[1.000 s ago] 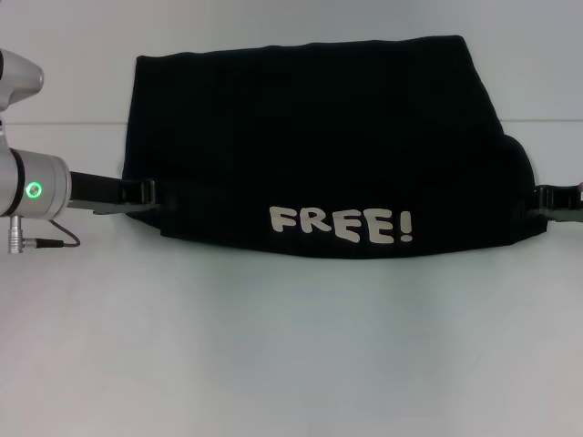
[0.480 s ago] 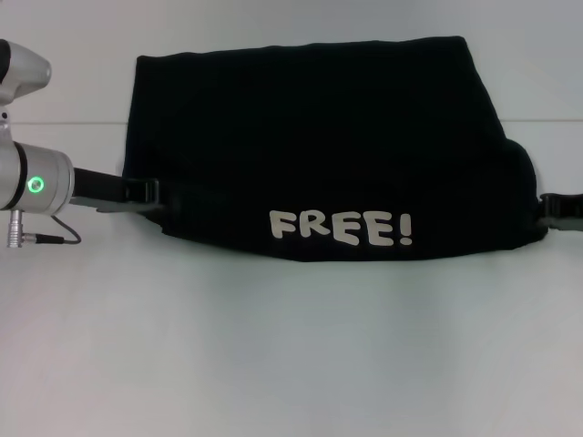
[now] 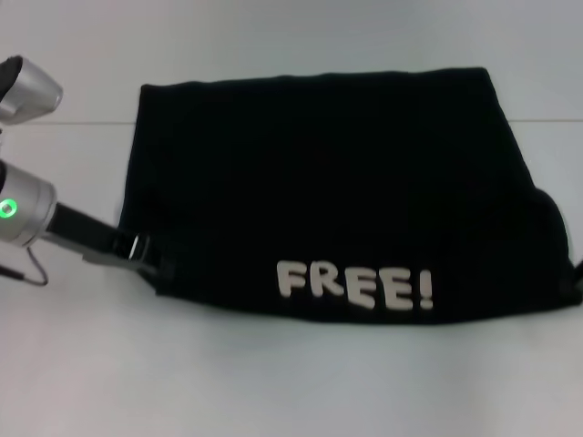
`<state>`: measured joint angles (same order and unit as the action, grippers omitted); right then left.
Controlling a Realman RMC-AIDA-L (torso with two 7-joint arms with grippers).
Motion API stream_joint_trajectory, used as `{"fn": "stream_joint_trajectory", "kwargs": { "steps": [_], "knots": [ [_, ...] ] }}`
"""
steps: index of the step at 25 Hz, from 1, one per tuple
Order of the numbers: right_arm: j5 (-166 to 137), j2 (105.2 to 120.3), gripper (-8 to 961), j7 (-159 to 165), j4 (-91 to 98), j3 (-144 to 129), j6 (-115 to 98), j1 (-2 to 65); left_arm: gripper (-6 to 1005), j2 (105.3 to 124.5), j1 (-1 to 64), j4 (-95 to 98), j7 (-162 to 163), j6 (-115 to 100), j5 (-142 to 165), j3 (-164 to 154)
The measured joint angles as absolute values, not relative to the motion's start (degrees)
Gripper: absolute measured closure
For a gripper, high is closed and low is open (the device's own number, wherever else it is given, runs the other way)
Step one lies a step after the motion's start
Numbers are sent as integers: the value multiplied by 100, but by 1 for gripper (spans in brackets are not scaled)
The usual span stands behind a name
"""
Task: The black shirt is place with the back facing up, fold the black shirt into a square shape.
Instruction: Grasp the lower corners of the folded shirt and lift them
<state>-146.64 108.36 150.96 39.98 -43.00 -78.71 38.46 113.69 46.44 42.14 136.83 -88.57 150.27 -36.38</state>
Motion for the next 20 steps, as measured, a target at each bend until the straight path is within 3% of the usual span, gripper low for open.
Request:
{"fn": "stream_joint_trajectory", "kwargs": {
  "steps": [10, 20],
  "knots": [
    [-14670, 11112, 905, 15153, 5261, -4213, -9477, 2989, 992, 11414, 4105, 4931, 13505, -10343, 15338, -3838],
    [-14676, 11235, 894, 15113, 5321, -4210, -10034, 2711, 991, 11432, 3999, 4978, 13272, -10860, 15645, -3844]
  ]
}}
